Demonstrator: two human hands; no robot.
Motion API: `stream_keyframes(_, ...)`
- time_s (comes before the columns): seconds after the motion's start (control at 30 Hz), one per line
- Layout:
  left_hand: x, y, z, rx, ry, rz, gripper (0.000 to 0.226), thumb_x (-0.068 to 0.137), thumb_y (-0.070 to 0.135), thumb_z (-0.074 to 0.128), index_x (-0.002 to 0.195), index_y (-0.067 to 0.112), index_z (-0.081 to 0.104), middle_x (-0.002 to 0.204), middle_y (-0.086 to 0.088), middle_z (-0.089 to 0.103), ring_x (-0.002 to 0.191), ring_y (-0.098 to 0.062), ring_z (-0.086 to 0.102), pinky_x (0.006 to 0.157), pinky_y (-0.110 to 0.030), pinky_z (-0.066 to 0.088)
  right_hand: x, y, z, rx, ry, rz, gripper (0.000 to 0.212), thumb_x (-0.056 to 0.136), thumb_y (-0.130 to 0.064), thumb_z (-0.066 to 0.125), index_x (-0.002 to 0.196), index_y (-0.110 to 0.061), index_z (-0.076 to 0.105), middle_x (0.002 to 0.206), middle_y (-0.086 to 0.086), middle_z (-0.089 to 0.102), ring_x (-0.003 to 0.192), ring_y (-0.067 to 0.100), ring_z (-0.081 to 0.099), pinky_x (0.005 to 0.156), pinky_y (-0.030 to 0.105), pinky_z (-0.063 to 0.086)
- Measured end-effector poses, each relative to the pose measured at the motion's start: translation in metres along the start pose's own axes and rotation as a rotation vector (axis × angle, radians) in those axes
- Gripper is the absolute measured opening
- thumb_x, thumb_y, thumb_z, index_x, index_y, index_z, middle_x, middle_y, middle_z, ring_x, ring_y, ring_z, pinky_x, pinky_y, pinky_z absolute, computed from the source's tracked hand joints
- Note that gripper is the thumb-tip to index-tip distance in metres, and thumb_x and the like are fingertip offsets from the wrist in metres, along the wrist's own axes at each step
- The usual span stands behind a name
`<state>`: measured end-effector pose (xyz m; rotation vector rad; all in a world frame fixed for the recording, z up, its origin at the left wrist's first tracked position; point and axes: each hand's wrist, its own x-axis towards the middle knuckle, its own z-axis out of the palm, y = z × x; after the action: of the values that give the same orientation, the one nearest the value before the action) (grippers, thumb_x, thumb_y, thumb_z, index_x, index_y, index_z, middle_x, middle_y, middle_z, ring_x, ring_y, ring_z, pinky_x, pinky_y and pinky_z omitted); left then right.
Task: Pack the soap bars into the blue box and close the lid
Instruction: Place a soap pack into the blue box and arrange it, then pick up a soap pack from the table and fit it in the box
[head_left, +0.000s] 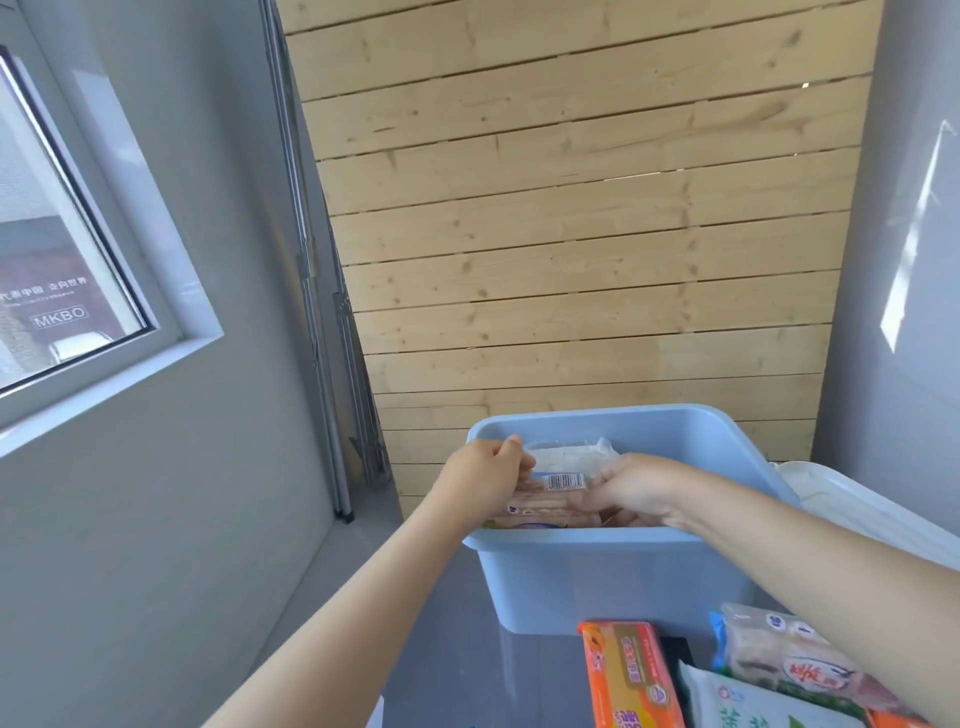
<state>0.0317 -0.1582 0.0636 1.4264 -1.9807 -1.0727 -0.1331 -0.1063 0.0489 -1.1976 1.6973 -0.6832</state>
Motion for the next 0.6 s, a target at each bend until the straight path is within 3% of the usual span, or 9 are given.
stream_keyframes(0.1,0.001,-0.001,0.001,0.027,-0.003,0.009,0.042,0.093,0.037,0.031,0.076,0.026,0.069,0.086,0.009,0.074,0.092,-0.017,0.068,0.082,-0.032,0.054,-0.002,-0.002,0.000,-0.074,-0.003,0.019,0.034,0.082,-0.027,0.068,0.053,-0.018,0.052,0.049,-0.007,0.057,0.042,0.004,0.050,0.043,0.015,0.036)
stream_keyframes(0.23,-0.003,0.006,-0.003,-0.001,-0.026,-0.021,0.041,0.092,0.034,0.032,0.077,0.021,0.068,0.083,0.008,0.074,0.096,-0.022,0.068,0.088,-0.038,0.054,-0.010,-0.005,-0.001,-0.188,0.026,0.005,0.032,0.079,-0.038,0.068,0.058,-0.018,0.055,0.071,-0.001,0.061,0.062,0.013,0.052,0.059,0.022,0.040)
stream_keyframes(0.33,-0.014,0.006,0.000,-0.008,0.035,0.050,0.035,0.092,0.036,0.036,0.073,0.019,0.060,0.082,0.001,0.068,0.084,-0.023,0.065,0.078,-0.033,0.051,-0.019,-0.007,-0.001,-0.186,0.142,-0.055,0.026,0.078,-0.040,0.069,0.075,-0.014,0.065,0.081,0.004,0.070,0.075,0.016,0.059,0.071,0.024,0.044)
stream_keyframes(0.4,-0.034,0.004,0.002,0.000,0.065,0.134,0.030,0.090,0.039,0.040,0.078,0.017,0.057,0.080,-0.003,0.063,0.075,-0.017,0.057,0.068,-0.029,0.046,-0.031,-0.008,-0.001,-0.178,0.263,-0.102,0.026,0.077,-0.040,0.070,0.077,-0.015,0.064,0.091,0.012,0.073,0.074,0.018,0.059,0.067,0.025,0.043)
stream_keyframes(0.47,-0.057,0.001,0.002,-0.032,0.078,0.197,0.027,0.089,0.039,0.044,0.086,0.022,0.064,0.083,0.005,0.067,0.070,-0.009,0.056,0.059,-0.022,0.043,-0.047,-0.006,0.000,-0.134,0.374,-0.175,0.022,0.075,-0.039,0.071,0.080,-0.018,0.065,0.094,0.004,0.072,0.075,0.014,0.060,0.058,0.022,0.042)
stream_keyframes(0.6,-0.101,0.004,0.003,-0.131,0.107,0.256,0.021,0.089,0.034,0.047,0.098,0.030,0.066,0.092,0.011,0.071,0.087,-0.004,0.063,0.067,-0.019,0.046,-0.087,0.003,0.015,-0.034,0.449,-0.367,0.011,0.075,-0.032,0.073,0.080,-0.025,0.067,0.081,-0.008,0.071,0.076,0.007,0.064,0.060,0.016,0.041)
